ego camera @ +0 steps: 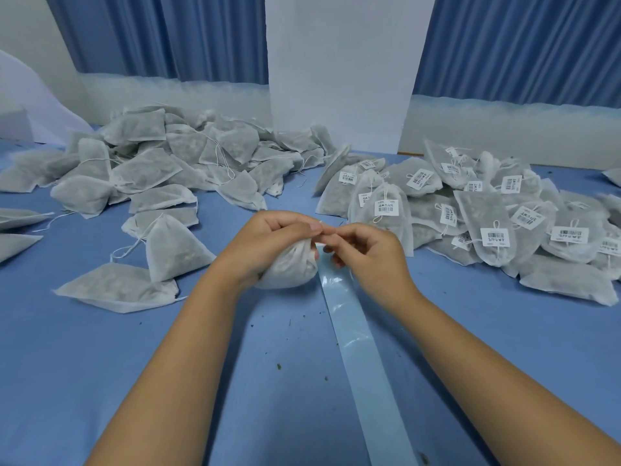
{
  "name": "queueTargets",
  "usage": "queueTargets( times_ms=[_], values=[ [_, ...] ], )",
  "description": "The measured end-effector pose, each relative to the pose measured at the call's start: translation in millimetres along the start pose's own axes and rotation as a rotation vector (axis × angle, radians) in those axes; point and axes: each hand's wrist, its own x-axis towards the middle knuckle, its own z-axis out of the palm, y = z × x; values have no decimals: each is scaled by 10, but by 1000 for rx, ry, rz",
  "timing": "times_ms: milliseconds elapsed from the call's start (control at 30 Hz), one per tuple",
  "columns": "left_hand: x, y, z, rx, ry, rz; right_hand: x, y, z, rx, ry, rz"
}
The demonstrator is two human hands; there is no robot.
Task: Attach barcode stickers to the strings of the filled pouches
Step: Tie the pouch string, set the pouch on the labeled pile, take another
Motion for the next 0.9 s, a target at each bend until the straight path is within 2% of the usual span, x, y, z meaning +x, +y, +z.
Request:
queueTargets(
  times_ms=[133,233,333,400,467,600,733,800,900],
  values=[
    [28,-3,-33,88,176,44,-84,8,59,-497,-62,-348],
    [6,20,-109,183,231,70,-78,-35,66,-662,-21,-568],
    [-5,27,-93,346,173,13,-26,-71,-10,-728,78,-723],
    [-14,42,-52,420,53,-58,1,-66,-67,-687,119,-744],
    [-31,60,-10,444,-79,-121,5,-57,-87,-562,121,-660],
    [-54,79,40,402,-217,-168,7,-60,-56,-238,3,-261],
    [-48,71,35,282,-165,-166,25,-78,-49,-132,-129,8],
    [-40,62,13,226,-107,-161,30,-86,-52,-98,-87,121],
    [-30,52,-9,205,-79,-140,37,-116,-69,-47,-30,179]
  ],
)
